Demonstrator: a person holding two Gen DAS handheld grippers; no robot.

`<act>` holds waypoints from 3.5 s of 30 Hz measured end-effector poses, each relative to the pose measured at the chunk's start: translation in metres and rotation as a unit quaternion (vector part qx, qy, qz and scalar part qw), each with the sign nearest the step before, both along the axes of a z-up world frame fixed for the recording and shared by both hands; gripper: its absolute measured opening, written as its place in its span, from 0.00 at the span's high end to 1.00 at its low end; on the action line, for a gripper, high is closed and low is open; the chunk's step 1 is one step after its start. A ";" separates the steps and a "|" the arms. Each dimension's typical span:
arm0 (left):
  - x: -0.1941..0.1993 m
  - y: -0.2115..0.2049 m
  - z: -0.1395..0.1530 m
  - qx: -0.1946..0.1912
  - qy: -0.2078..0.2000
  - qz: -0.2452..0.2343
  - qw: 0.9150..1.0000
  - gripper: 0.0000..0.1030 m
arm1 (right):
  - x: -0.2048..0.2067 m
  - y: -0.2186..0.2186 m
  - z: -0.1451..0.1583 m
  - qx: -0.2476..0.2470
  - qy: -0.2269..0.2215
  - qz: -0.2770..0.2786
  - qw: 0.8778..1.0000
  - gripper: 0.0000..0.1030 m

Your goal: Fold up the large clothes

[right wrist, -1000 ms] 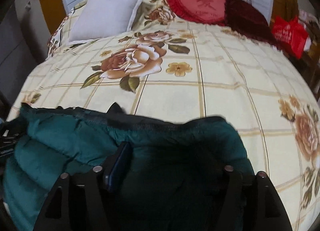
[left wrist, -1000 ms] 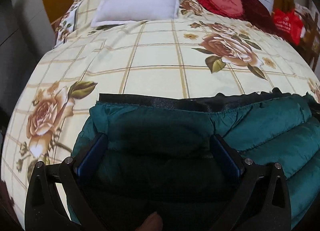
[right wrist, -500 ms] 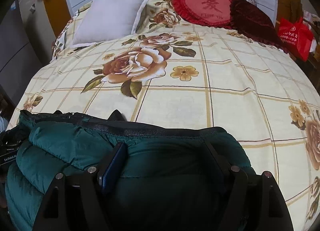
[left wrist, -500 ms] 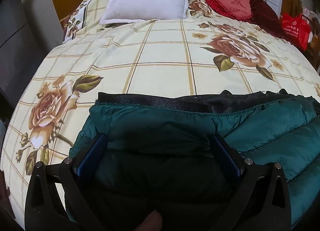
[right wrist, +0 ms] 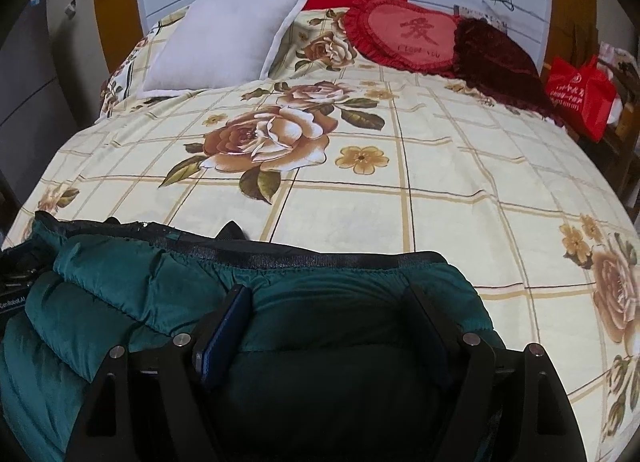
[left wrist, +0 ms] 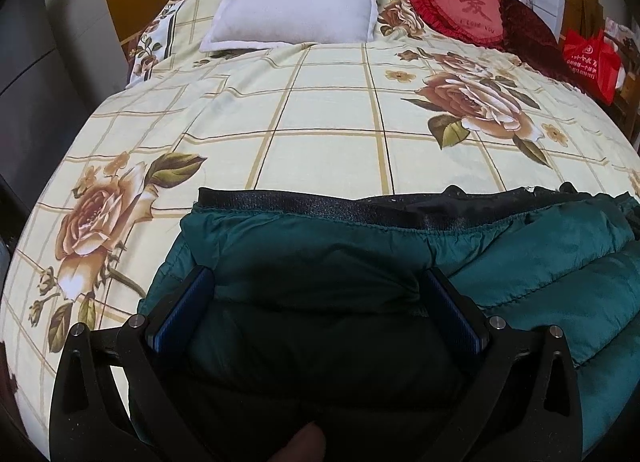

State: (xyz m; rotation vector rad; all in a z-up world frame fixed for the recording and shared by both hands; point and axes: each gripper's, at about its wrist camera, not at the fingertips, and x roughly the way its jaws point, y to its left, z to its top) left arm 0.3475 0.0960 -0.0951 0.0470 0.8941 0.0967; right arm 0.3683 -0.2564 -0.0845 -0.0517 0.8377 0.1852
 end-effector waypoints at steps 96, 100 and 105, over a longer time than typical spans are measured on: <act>-0.075 0.084 0.045 -0.247 -0.047 -0.137 0.958 0.68 | -0.068 -0.072 0.015 0.169 0.002 0.111 0.979 0.67; -0.082 0.082 0.077 -0.248 -0.063 -0.142 0.956 0.70 | -0.081 -0.069 0.058 0.159 -0.033 0.103 0.981 0.70; -0.099 0.087 0.116 -0.256 -0.079 -0.143 0.953 0.70 | -0.098 -0.069 0.104 0.159 -0.060 0.102 0.980 0.70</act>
